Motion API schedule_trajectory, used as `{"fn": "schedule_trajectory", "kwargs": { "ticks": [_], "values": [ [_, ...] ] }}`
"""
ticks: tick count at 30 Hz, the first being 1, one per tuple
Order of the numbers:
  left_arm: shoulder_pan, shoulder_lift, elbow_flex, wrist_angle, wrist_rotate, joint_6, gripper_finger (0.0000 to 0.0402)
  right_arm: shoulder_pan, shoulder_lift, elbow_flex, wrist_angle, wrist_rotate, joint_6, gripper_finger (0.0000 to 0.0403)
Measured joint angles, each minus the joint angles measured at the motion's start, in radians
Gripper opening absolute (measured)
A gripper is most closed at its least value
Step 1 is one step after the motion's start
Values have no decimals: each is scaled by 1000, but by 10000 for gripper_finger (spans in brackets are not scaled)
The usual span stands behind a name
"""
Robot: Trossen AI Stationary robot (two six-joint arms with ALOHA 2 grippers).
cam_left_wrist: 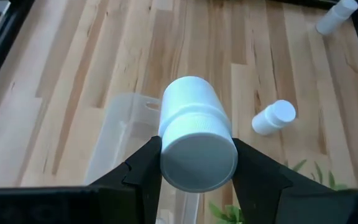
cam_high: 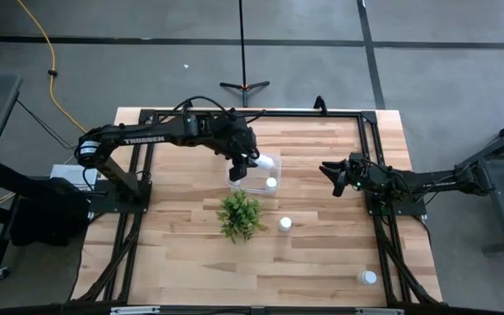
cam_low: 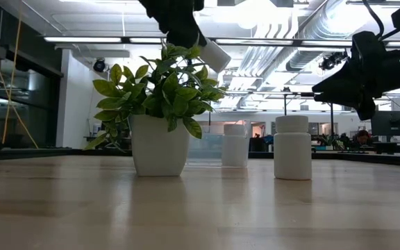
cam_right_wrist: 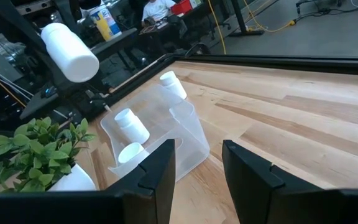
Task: Pick and place pill bottles into a basket
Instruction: Put the white pill bottle in the transparent bin
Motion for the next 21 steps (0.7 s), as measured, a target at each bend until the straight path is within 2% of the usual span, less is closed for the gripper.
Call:
{"fn": "schedule_trajectory", "kwargs": {
  "ticks": [16,21],
  "values": [
    [-2,1,5,63,8,25,195,0,0,0,0,0,0,124],
    [-3,18,73,-10,-32,78,195,0,0,0,1,0,0,124]
  ]
}}
